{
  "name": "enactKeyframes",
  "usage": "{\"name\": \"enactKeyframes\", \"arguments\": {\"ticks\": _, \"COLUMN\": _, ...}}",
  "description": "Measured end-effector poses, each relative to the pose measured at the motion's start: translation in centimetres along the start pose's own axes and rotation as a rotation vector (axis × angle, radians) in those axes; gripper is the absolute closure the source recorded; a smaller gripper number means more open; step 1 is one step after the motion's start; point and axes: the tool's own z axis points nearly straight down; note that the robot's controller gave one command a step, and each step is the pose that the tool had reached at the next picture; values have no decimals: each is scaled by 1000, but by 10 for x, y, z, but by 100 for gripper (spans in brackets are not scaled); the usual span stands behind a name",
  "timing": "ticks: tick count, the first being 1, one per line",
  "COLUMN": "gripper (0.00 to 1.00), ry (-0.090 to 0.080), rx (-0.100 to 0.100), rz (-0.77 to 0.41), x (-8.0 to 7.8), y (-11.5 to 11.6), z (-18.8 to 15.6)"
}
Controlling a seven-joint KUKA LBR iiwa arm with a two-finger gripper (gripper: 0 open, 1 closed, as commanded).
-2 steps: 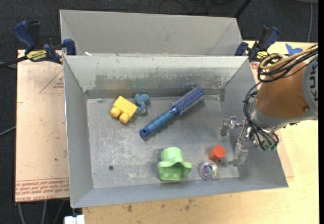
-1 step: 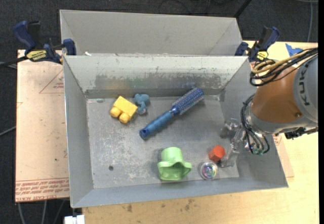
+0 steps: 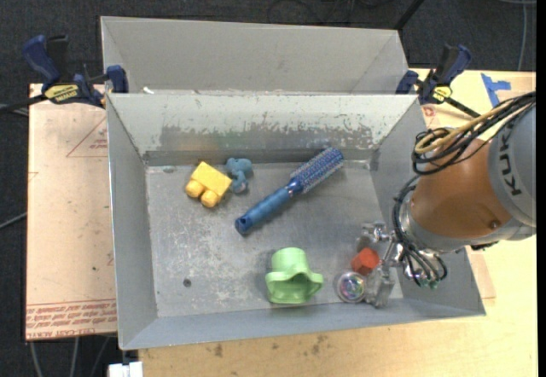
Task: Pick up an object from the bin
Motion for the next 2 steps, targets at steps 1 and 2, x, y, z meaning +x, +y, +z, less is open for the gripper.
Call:
{"name": "enactKeyframes", "arguments": {"ticks": 1, "gripper": 100, "ry": 11, "rx": 0, "rz": -2, "x": 2, "y": 0, "z": 1}}
{"name": "enactKeyframes", "arguments": {"ticks": 2, "gripper": 100, "ry": 2, "rx": 0, "rz": -5, "x": -35, "y": -4, "z": -130}}
